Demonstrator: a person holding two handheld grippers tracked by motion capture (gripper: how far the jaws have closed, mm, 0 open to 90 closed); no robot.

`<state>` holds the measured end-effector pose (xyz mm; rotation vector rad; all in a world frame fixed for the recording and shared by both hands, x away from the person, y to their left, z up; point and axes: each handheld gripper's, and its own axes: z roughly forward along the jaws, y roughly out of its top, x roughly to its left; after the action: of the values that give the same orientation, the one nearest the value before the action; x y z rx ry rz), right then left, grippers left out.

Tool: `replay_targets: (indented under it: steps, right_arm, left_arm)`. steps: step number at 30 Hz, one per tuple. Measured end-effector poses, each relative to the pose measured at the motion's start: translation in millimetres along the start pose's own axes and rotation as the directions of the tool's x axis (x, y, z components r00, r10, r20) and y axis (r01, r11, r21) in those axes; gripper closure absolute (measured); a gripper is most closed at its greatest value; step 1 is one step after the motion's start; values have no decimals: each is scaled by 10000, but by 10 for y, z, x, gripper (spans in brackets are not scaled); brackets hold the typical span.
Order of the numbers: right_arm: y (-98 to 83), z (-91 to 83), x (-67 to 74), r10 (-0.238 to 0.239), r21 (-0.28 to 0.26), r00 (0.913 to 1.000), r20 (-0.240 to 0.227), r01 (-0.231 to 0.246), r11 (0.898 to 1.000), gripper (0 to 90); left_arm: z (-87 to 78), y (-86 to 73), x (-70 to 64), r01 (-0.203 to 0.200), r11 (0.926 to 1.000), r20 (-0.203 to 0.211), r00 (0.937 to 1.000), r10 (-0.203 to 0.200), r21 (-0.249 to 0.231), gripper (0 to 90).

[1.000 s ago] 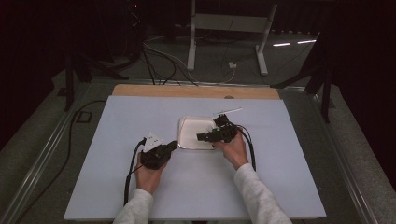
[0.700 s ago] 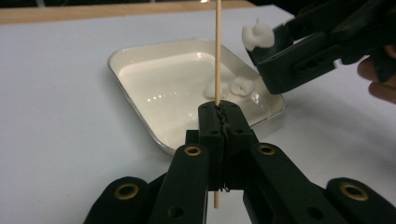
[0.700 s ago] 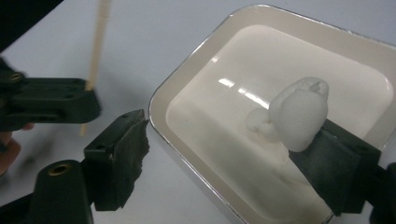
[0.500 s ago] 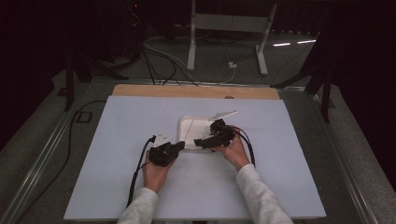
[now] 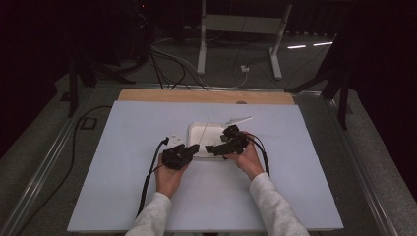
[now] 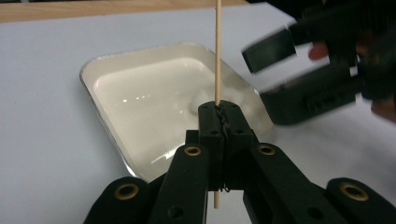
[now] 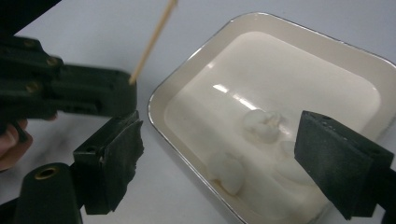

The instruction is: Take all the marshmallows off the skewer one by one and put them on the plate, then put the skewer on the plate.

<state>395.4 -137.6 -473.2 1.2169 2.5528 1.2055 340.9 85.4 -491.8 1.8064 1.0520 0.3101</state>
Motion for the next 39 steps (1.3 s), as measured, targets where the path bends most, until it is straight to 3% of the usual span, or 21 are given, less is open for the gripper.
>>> replay_targets:
  steps: [7,21,28,39]
  right_arm:
    - [-55,-67,-39,447,-315,9990,84,-444,9985,144]
    - [-179,-295,-7,756,-688,9970,152,-744,9949,144]
    - [-288,-395,2,938,-727,9952,269,-916,9931,145]
    - [-482,-680,4,1153,-1150,9917,561,-1083,9874,145]
  left_arm:
    - [115,121,59,571,9983,-232,9981,-575,-149,900]
    - [319,187,125,1102,9939,-750,9911,-1100,-13,900]
    - [400,177,176,1492,9886,-1208,9819,-1459,188,897]
    - [569,92,199,1808,9798,-1769,9705,-1636,859,898]
